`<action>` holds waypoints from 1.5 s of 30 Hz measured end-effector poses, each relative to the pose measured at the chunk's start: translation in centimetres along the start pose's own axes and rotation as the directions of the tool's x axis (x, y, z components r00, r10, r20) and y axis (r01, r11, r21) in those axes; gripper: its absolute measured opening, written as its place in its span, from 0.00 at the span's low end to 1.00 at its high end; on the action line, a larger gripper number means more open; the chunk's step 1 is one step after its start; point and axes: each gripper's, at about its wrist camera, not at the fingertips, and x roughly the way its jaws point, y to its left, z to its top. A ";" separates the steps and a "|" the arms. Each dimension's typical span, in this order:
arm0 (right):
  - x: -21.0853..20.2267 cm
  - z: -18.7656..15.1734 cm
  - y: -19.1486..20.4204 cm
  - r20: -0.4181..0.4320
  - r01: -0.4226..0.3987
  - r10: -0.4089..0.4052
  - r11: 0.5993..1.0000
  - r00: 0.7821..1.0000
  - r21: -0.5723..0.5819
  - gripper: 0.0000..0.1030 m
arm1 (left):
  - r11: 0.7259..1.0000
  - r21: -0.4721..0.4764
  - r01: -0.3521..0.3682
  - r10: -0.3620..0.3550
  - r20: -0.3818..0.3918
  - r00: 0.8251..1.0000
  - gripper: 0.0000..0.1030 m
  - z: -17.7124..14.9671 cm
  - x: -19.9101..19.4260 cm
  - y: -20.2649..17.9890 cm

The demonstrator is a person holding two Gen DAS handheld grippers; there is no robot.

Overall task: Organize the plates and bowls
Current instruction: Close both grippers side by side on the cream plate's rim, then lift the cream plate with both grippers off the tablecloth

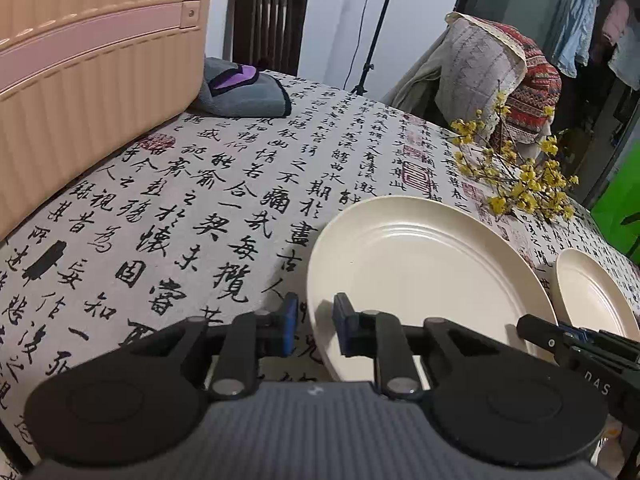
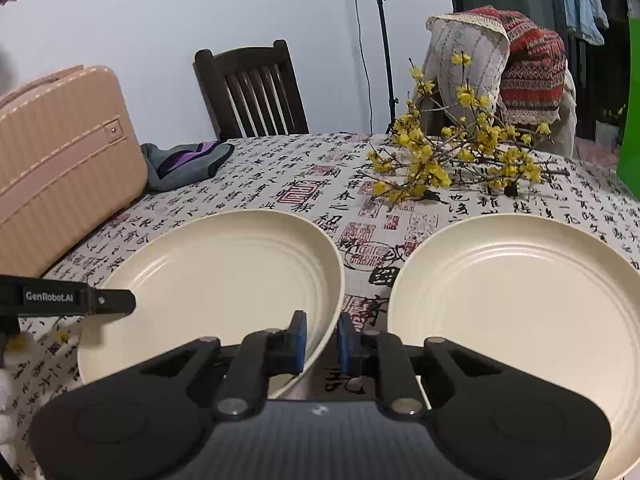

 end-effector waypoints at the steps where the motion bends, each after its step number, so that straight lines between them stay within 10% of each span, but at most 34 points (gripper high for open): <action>1: 0.0 0.0 0.1 0.002 0.004 -0.004 1.000 1.000 -0.007 0.15 | 1.000 0.006 0.000 0.000 0.003 1.000 0.16 0.0 0.0 -0.1; 45: -0.7 -0.1 0.5 0.051 0.023 -0.021 0.999 0.998 -0.042 0.15 | 0.998 0.055 -0.018 0.015 0.045 0.999 0.14 -0.1 -0.7 -0.7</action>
